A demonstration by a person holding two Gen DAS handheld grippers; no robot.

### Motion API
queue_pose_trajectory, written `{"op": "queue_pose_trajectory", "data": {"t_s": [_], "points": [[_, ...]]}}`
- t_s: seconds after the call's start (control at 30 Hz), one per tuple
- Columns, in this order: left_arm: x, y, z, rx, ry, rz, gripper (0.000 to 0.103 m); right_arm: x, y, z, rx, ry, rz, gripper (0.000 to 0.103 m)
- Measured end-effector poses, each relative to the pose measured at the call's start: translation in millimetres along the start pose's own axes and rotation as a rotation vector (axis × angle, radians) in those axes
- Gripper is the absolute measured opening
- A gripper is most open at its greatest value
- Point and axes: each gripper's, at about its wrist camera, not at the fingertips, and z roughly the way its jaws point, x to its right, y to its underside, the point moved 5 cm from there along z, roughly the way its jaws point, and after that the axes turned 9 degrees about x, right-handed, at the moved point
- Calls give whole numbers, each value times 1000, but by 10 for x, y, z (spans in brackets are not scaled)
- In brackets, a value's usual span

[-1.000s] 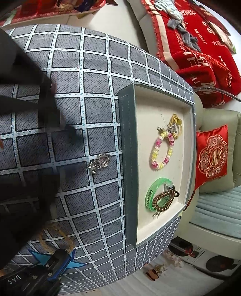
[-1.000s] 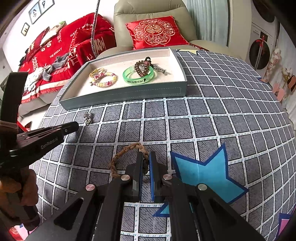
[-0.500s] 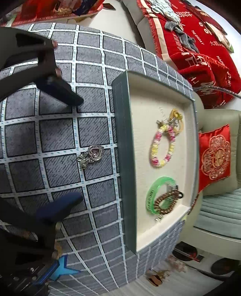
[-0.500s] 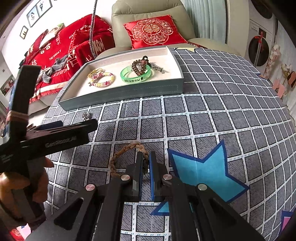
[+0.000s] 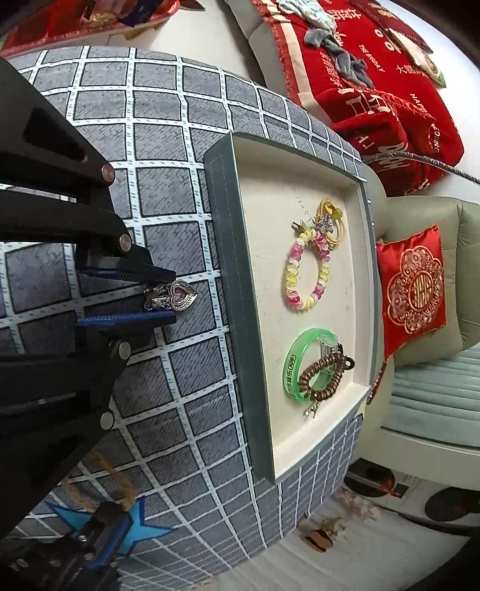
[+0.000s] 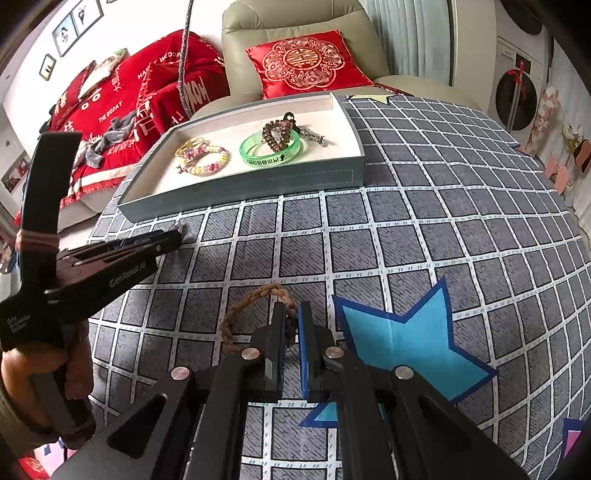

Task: Organize jewelry
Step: 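Carry the pendant and braided bracelet into the tray and open both grippers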

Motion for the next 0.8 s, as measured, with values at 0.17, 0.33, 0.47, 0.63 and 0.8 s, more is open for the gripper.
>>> {"op": "queue_pose_trajectory", "data": {"t_s": [0.17,0.33,0.47,0.63,0.8], "points": [[-40,-11,-306,46,41,4,30,-42,-67,-58,13,-5,-8,7],[-111,17,-619,77,59,0,30,-93,-174,-121,30,-14,-11,7],[-132,-19,-720,96,76,-1,30,-131,-276,-158,40,-24,-6,7],[-154,-102,-808,122,98,4,30,-189,-452,-204,64,-19,-20,7],[-207,-248,-869,151,108,7,30,-210,-691,-187,83,-33,-5,7]]}}
